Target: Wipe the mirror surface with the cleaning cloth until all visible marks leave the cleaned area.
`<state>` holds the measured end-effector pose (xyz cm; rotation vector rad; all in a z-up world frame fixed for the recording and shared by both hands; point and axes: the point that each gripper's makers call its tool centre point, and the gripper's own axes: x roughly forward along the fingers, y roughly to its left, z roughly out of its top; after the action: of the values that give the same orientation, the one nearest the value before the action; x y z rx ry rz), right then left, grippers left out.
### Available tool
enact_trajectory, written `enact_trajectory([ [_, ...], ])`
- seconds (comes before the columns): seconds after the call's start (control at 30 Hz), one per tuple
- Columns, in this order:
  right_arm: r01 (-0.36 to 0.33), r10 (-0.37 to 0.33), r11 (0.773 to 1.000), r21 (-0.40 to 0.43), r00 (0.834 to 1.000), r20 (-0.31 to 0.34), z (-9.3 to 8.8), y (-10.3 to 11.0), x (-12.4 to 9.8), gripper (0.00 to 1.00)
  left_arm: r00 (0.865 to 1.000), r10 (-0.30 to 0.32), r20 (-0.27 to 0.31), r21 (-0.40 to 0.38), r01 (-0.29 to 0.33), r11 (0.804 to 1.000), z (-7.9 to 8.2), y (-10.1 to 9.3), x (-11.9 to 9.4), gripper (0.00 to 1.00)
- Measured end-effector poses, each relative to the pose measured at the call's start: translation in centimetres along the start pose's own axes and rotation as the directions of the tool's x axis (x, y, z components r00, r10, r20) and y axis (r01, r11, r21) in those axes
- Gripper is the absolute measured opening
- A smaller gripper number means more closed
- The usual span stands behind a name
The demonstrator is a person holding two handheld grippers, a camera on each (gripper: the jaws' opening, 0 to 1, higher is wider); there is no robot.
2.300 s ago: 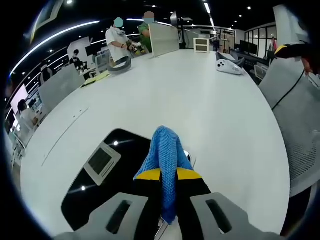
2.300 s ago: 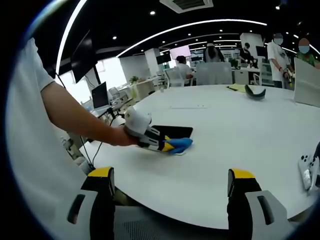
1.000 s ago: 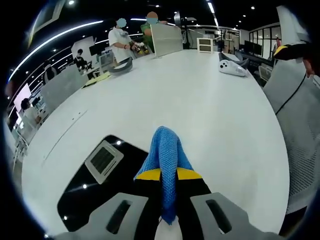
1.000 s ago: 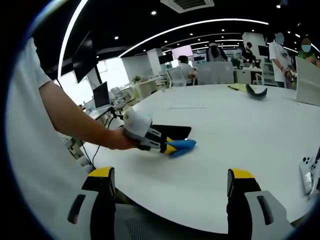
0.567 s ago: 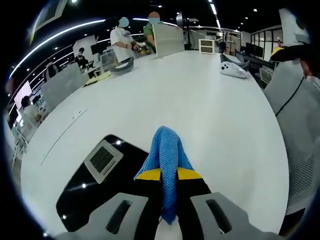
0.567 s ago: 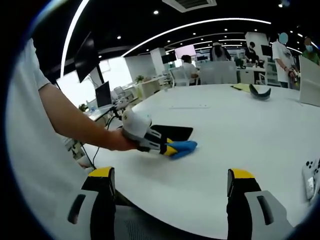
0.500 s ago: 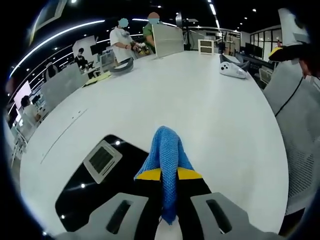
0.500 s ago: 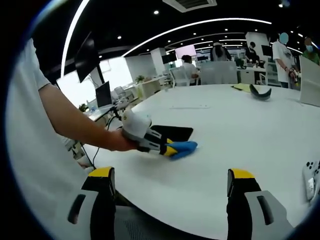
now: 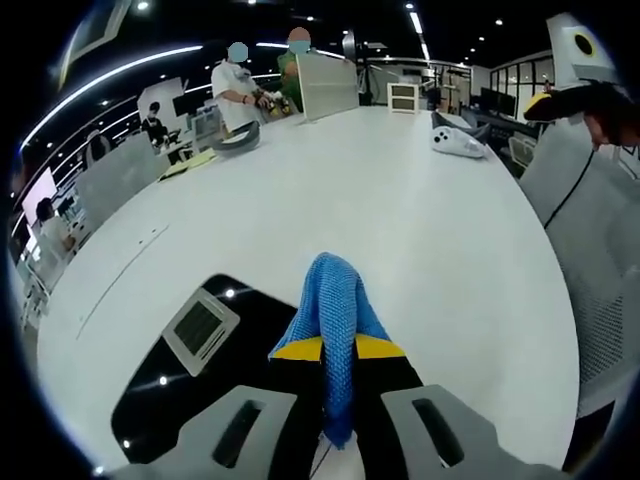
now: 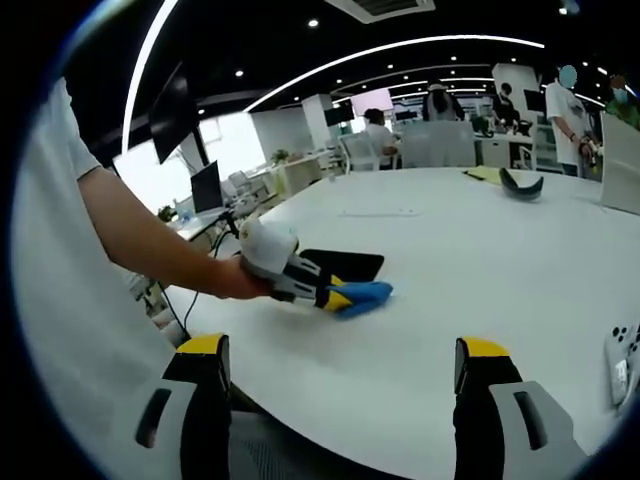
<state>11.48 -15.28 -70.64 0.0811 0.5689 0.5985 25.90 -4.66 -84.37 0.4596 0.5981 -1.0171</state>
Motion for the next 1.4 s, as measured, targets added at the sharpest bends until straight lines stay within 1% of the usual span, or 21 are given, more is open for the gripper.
enact_trajectory([
  [0.4,-0.001,0.001,1.0,-0.014,1.0,-0.008,0.0,0.0,0.0,0.93,1.0,0.006,0.011,-0.011,-0.005,1.0,0.0,0.6,0.1,0.07],
  [0.57,-0.004,0.004,1.0,-0.021,1.0,-0.002,0.4,0.0,0.3,0.93,1.0,0.016,0.007,-0.022,-0.016,1.0,0.0,0.8,0.1,0.07],
  [0.7,-0.009,0.009,1.0,-0.024,1.0,0.002,0.5,0.3,0.3,0.93,1.0,0.007,0.011,-0.023,-0.007,1.0,-0.1,1.0,0.1,0.07],
  [0.83,-0.015,0.015,0.999,-0.028,1.0,-0.001,0.5,0.4,0.3,0.93,1.0,0.01,0.013,-0.023,-0.01,1.0,0.0,1.1,0.1,0.07],
  [0.9,-0.014,0.014,0.999,-0.03,1.0,-0.006,0.5,0.3,0.3,0.93,1.0,0.011,0.018,-0.013,-0.011,1.0,0.0,1.2,0.0,0.07],
  [1.03,-0.012,0.012,0.999,-0.031,1.0,-0.006,0.6,0.1,0.3,0.93,1.0,0.017,0.023,-0.016,-0.017,1.0,-0.1,1.5,0.2,0.07],
  [1.13,-0.013,0.013,0.999,-0.034,1.0,-0.008,0.7,0.0,0.4,0.93,0.999,0.02,0.028,-0.031,-0.02,0.999,-0.1,1.8,0.2,0.07],
  [1.4,-0.015,0.015,0.999,-0.035,1.0,-0.006,0.9,-0.4,0.9,0.93,0.999,0.024,0.031,-0.043,-0.023,0.999,-0.1,2.4,0.2,0.07],
])
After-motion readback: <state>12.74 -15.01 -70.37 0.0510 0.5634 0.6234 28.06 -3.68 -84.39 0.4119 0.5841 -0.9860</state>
